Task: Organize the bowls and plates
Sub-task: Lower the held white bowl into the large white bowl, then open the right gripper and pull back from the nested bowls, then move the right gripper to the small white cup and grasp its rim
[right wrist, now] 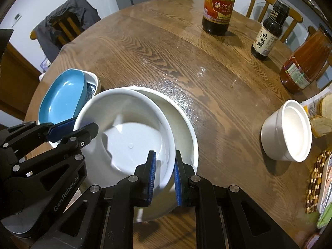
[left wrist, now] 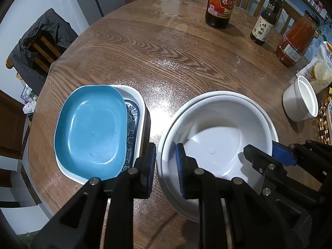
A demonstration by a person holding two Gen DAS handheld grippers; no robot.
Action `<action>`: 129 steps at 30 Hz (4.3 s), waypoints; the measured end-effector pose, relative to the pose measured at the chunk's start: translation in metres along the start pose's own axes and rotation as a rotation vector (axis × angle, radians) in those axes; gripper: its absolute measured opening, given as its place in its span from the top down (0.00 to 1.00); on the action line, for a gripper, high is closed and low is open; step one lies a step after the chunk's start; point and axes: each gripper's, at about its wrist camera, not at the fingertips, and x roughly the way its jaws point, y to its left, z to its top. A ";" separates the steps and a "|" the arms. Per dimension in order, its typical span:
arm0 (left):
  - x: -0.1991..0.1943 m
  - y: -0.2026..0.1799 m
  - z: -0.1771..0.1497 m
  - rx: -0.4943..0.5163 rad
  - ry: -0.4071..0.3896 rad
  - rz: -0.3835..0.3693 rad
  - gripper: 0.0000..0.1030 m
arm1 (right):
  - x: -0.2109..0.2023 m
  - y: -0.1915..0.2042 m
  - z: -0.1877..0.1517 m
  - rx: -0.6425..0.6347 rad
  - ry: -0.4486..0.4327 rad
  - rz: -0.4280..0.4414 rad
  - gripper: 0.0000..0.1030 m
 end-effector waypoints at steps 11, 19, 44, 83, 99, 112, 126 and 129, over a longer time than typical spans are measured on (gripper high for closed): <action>-0.001 0.003 0.000 -0.002 -0.003 -0.001 0.73 | -0.001 -0.001 0.000 0.009 -0.001 -0.011 0.85; -0.003 0.005 -0.001 -0.004 -0.004 0.002 0.72 | -0.002 0.000 0.000 0.006 0.000 -0.020 0.85; -0.023 0.017 0.009 0.102 0.073 0.036 0.46 | -0.036 0.006 0.004 -0.061 0.022 -0.031 0.63; -0.042 -0.169 0.054 0.518 0.211 -0.066 0.39 | -0.066 -0.188 -0.017 0.377 0.098 -0.165 0.63; 0.012 -0.211 0.107 0.524 0.254 -0.017 0.41 | -0.016 -0.213 0.014 0.368 0.150 -0.135 0.63; -0.004 -0.215 0.121 0.542 0.238 -0.069 0.40 | -0.008 -0.215 0.017 0.371 0.155 -0.116 0.63; 0.008 -0.214 0.118 0.504 0.280 -0.109 0.43 | -0.014 -0.227 0.008 0.388 0.134 -0.067 0.63; 0.011 -0.214 0.118 0.495 0.276 -0.130 0.48 | -0.013 -0.226 0.006 0.395 0.124 -0.048 0.63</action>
